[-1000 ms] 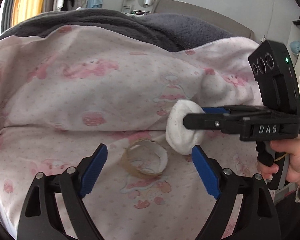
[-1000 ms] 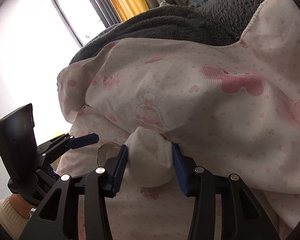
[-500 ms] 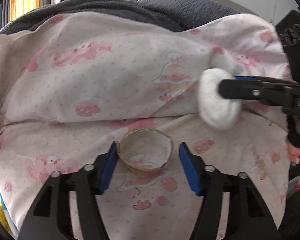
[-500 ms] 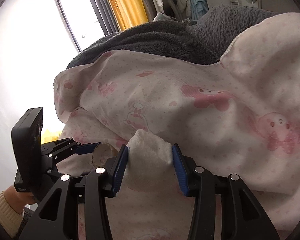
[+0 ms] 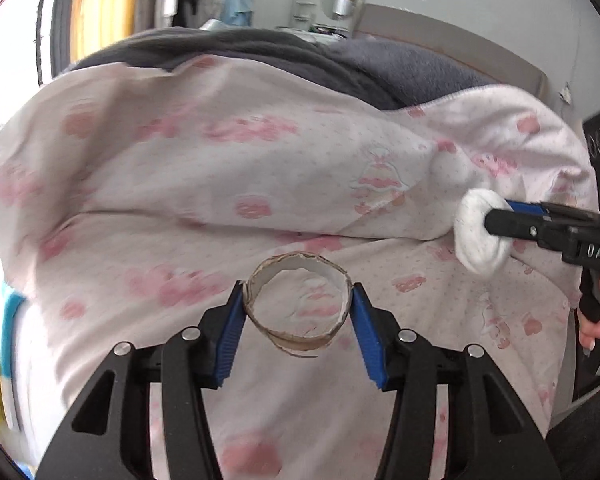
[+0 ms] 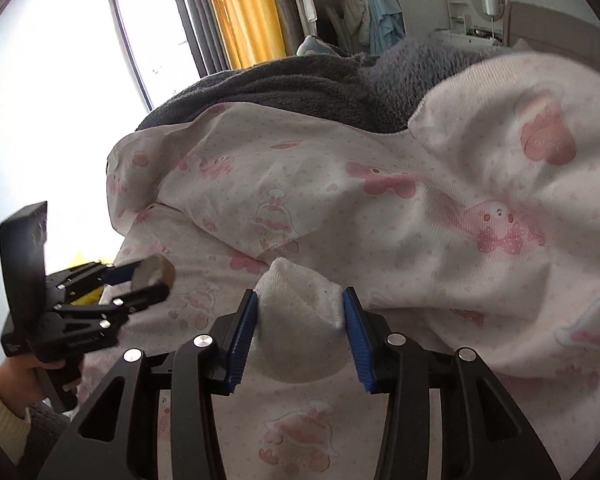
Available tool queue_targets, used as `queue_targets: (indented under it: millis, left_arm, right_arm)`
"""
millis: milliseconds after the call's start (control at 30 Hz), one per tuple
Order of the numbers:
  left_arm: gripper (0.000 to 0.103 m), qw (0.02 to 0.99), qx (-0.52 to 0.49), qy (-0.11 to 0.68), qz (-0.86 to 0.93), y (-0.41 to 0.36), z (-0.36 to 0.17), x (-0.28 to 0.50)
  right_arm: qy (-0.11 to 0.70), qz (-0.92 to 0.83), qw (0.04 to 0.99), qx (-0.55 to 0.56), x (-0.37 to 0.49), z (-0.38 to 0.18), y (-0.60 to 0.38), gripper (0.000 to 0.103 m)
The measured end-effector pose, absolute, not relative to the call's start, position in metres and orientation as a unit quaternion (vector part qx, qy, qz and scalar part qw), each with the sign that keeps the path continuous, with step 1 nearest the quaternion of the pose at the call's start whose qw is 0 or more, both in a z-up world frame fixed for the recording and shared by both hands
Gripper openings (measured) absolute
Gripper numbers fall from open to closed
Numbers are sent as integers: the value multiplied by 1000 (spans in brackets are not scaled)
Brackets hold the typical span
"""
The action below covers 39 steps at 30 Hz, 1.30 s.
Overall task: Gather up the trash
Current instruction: 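Carry the tissue ball and cardboard ring over the teal bin with both tools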
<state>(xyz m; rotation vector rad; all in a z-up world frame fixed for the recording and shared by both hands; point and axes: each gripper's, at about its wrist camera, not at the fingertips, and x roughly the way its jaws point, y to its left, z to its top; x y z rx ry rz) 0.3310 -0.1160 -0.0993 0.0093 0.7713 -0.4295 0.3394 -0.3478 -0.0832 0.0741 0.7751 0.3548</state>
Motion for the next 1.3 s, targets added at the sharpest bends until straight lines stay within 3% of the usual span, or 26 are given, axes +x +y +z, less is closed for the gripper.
queue_targets:
  millis: [600, 1300]
  left_arm:
    - [55, 926, -25, 371, -65, -1, -101, 245]
    - [55, 893, -61, 446, 3, 90, -160, 192]
  right_arm:
    - [345, 203, 916, 21, 245, -83, -276, 44]
    - [332, 303, 893, 7, 203, -82, -111, 44]
